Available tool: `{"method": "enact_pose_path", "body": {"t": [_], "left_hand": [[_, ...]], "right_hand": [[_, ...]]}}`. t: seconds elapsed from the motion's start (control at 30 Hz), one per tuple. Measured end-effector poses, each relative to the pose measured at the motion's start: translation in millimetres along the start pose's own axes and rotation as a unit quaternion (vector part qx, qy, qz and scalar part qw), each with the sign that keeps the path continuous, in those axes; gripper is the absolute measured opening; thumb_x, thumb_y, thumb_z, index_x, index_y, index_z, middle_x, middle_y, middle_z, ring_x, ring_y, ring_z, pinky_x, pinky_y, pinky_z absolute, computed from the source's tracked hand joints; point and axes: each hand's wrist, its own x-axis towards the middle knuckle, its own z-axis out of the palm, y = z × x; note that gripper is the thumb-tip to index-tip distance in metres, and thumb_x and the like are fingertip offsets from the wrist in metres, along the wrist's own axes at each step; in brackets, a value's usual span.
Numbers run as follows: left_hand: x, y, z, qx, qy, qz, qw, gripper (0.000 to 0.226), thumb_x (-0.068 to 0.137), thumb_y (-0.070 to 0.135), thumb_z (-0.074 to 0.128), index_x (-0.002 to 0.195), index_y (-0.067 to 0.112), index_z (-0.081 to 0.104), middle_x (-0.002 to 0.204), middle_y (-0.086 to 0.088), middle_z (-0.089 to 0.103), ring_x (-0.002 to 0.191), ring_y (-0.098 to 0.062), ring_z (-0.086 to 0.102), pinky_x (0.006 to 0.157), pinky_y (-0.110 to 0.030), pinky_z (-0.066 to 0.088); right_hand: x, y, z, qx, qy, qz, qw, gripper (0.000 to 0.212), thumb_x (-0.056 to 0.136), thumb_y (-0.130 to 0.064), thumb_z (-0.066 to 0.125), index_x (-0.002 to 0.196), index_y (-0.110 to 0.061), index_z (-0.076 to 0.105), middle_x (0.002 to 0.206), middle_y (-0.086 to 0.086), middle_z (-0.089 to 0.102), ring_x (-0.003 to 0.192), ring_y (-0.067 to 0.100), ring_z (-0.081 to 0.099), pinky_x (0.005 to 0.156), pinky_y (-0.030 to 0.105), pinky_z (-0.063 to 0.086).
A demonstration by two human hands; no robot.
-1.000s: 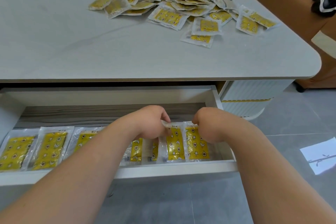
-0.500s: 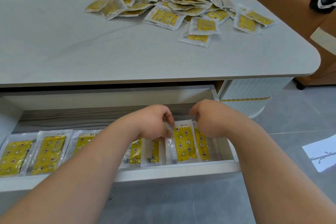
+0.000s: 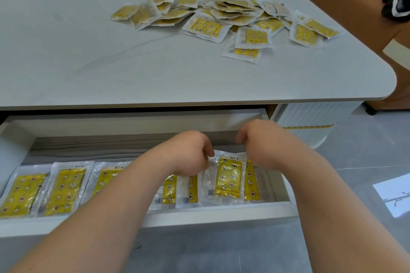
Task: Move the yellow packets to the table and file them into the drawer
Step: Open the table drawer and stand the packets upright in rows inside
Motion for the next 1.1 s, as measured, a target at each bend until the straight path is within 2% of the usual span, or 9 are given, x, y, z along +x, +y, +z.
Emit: {"method": "enact_pose_path", "body": {"t": [0.1, 0.27, 0.37, 0.43, 0.67, 0.77, 0.83, 0.97, 1.1], "left_hand": [[-17.3, 15.1, -23.4, 0.008, 0.02, 0.011, 1.0, 0.021, 0.097, 0.032, 0.062, 0.115, 0.024, 0.069, 0.103, 0.007, 0.071, 0.094, -0.014, 0.068, 0.086, -0.033, 0.057], [-27.3, 43.8, -75.4, -0.175, 0.174, 0.052, 0.968, 0.01, 0.098, 0.021, 0.06, 0.091, 0.021, 0.068, 0.076, 0.003, 0.075, 0.062, -0.012, 0.073, 0.059, -0.03, 0.062], [14.1, 42.5, -96.1, -0.128, 0.342, 0.053, 0.929, 0.013, 0.096, 0.023, 0.057, 0.088, 0.025, 0.067, 0.083, 0.007, 0.072, 0.073, -0.014, 0.072, 0.07, -0.036, 0.061], [46.5, 36.2, -102.3, -0.06, 0.393, 0.04, 0.917, 0.012, 0.095, 0.022, 0.054, 0.092, 0.025, 0.065, 0.096, 0.006, 0.068, 0.09, -0.016, 0.065, 0.078, -0.034, 0.054], [131.8, 20.2, -117.4, 0.119, 0.367, 0.048, 0.921, 0.054, 0.097, 0.044, 0.048, 0.143, 0.016, 0.045, 0.149, -0.005, 0.043, 0.137, -0.028, 0.038, 0.106, -0.046, 0.037], [153.0, 14.3, -131.8, 0.128, 0.32, 0.01, 0.939, 0.077, 0.09, 0.059, 0.043, 0.155, 0.019, 0.029, 0.166, -0.002, 0.02, 0.152, -0.027, 0.017, 0.117, -0.053, 0.025], [160.2, 11.0, -137.5, 0.135, 0.282, 0.002, 0.95, 0.084, 0.089, 0.064, 0.037, 0.159, 0.022, 0.019, 0.169, 0.002, 0.007, 0.155, -0.024, 0.005, 0.121, -0.057, 0.015], [160.3, 10.5, -137.1, 0.147, 0.31, 0.015, 0.939, 0.083, 0.088, 0.067, 0.034, 0.155, 0.019, 0.03, 0.161, -0.007, 0.031, 0.148, -0.03, 0.026, 0.117, -0.056, 0.023], [150.8, 11.2, -127.5, 0.186, 0.413, -0.008, 0.892, 0.072, 0.094, 0.066, 0.028, 0.137, 0.015, 0.056, 0.144, -0.015, 0.046, 0.133, -0.034, 0.04, 0.105, -0.052, 0.036]], "right_hand": [[-9.9, -5.0, -19.0, 0.008, 0.027, -0.006, 1.0, 0.027, 0.091, 0.002, 0.053, 0.102, -0.017, 0.069, 0.104, 0.005, 0.067, 0.096, 0.023, 0.065, 0.089, 0.04, 0.058], [-13.6, -9.5, -59.3, 0.082, 0.165, 0.019, 0.983, 0.026, 0.082, 0.003, 0.047, 0.088, -0.015, 0.064, 0.089, 0.004, 0.065, 0.08, 0.025, 0.064, 0.072, 0.041, 0.059], [18.4, -6.0, -76.3, 0.132, 0.281, 0.057, 0.949, 0.027, 0.084, 0.001, 0.047, 0.095, -0.015, 0.066, 0.095, 0.006, 0.065, 0.083, 0.028, 0.063, 0.069, 0.037, 0.055], [48.5, -2.1, -78.9, 0.134, 0.339, 0.06, 0.929, 0.025, 0.088, -0.005, 0.049, 0.106, -0.015, 0.064, 0.108, 0.008, 0.062, 0.098, 0.029, 0.06, 0.081, 0.042, 0.055], [124.5, 16.9, -74.7, 0.086, 0.363, 0.077, 0.925, 0.054, 0.103, -0.046, 0.039, 0.149, -0.018, 0.037, 0.158, 0.011, 0.03, 0.145, 0.033, 0.027, 0.113, 0.05, 0.028], [130.1, 16.7, -74.4, 0.027, 0.289, 0.039, 0.956, 0.065, 0.103, -0.059, 0.022, 0.161, -0.028, 0.019, 0.17, -0.003, 0.01, 0.156, 0.027, 0.007, 0.12, 0.055, 0.016], [132.7, 17.9, -74.0, 0.009, 0.251, 0.029, 0.968, 0.065, 0.102, -0.061, 0.016, 0.16, -0.031, 0.02, 0.169, -0.006, 0.015, 0.156, 0.028, 0.007, 0.12, 0.059, 0.015], [131.2, 17.7, -71.1, -0.006, 0.349, 0.042, 0.936, 0.054, 0.104, -0.054, 0.027, 0.138, -0.018, 0.048, 0.142, 0.011, 0.049, 0.133, 0.034, 0.042, 0.106, 0.052, 0.034], [131.6, 18.9, -67.5, 0.0, 0.373, 0.068, 0.925, 0.056, 0.105, -0.053, 0.026, 0.141, -0.016, 0.045, 0.139, 0.016, 0.043, 0.129, 0.036, 0.04, 0.106, 0.052, 0.033]]}}
